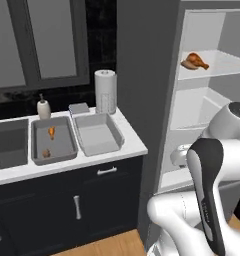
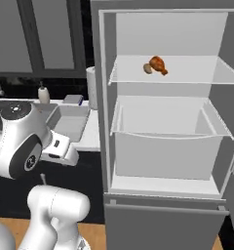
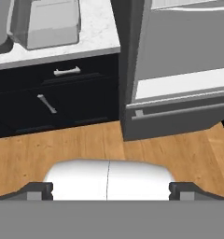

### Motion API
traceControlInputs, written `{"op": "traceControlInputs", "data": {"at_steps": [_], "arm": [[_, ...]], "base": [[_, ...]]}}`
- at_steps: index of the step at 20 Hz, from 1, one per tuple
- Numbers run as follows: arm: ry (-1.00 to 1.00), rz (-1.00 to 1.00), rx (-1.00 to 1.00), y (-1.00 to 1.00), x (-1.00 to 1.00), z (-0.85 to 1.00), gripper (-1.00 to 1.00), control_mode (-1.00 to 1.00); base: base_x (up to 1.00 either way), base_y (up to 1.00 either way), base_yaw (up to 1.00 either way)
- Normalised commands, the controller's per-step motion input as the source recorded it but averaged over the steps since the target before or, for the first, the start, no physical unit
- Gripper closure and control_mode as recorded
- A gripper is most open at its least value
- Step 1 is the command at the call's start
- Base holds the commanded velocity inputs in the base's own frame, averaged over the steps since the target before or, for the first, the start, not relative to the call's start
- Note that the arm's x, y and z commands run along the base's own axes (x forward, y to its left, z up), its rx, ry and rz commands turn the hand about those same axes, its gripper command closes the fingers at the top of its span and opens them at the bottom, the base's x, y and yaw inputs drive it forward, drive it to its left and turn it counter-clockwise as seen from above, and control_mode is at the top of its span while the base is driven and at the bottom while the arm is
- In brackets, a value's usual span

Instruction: Place one sweet potato and one chicken drumstick in each tupperware on the nearby counter, to pack two identical lunches.

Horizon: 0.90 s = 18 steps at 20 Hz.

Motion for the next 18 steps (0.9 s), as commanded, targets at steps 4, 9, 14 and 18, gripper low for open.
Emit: {"op": "traceControlInputs", "data": {"at_steps": [4, 9, 14, 18], "arm": [[0.0, 0.0, 0.0, 0.0, 0.0, 0.0, -1.0, 1.0], [0.0, 0.0, 0.0, 0.0, 0.0, 0.0, -1.0, 1.0], [0.0, 0.0, 0.0, 0.0, 0.0, 0.0, -1.0, 1.0], [0.0, 0.0, 0.0, 0.0, 0.0, 0.0, -1.0, 1.0]], "base": [[0.0, -0.92, 0.1], [0.16, -0.55, 0.19], [0.31, -0.3, 0.12], [0.41, -0.15, 0.01]]}}
